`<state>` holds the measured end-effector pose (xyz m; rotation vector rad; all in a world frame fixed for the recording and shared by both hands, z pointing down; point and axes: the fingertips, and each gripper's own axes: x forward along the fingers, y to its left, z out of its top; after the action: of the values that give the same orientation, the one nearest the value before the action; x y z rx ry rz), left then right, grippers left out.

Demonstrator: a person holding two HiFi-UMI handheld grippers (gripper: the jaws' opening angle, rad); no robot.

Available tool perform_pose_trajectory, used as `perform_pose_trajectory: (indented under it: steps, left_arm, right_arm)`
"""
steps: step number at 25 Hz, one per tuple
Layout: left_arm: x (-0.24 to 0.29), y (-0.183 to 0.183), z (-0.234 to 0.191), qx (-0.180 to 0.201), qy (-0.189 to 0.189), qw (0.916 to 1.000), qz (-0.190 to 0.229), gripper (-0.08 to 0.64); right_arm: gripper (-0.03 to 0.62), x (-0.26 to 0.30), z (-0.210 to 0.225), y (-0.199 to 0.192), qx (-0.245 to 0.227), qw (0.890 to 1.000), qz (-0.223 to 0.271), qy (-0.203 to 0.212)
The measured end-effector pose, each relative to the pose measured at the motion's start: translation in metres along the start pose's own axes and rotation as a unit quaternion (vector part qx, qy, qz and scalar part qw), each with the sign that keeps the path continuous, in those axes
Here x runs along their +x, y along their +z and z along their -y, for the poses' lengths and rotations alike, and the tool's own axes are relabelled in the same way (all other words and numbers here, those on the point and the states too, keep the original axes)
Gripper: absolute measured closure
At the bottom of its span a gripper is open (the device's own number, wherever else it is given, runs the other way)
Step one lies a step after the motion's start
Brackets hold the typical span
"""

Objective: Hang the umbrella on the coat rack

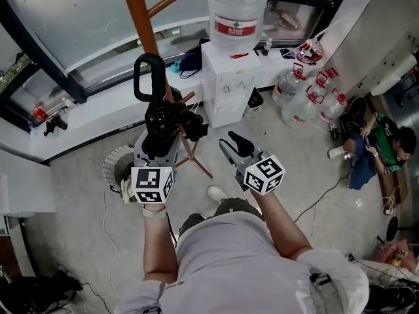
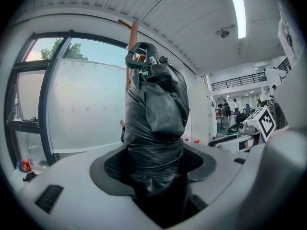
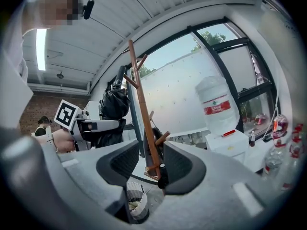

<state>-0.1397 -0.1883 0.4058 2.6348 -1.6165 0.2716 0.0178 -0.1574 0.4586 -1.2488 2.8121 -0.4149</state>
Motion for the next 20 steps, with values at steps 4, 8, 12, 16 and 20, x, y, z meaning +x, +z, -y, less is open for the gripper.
perform_pose_trajectory:
  steps: [4,8,12,16,20]
  left_arm:
    - [0.006,-0.007,-0.002,0.005,0.005,0.9999,-0.009,0.286]
    - [0.012,-0.012,-0.001,0.008,0.005,0.9998,-0.016,0.286]
    - [0.019,-0.018,-0.005,0.0,0.007,0.9998,-0.021,0.285]
    - [0.026,-0.027,-0.006,-0.005,0.007,0.9996,-0.026,0.285]
    - [0.034,-0.031,-0.008,-0.013,0.006,0.9996,-0.025,0.285]
  right_arm:
    - [0.433,-0.003,0.006,-0.005,0.004,1.0,-0.005,-0.004]
    - [0.433,0.0,0.01,-0.008,0.007,1.0,-0.009,-0.008]
    - [0.433,0.004,0.014,-0.009,0.01,1.0,-0.013,-0.009]
    - [0.433,0.007,0.019,-0.016,0.012,1.0,-0.02,-0.009]
    - [0.433,0.01,0.023,-0.019,0.013,1.0,-0.026,-0.012]
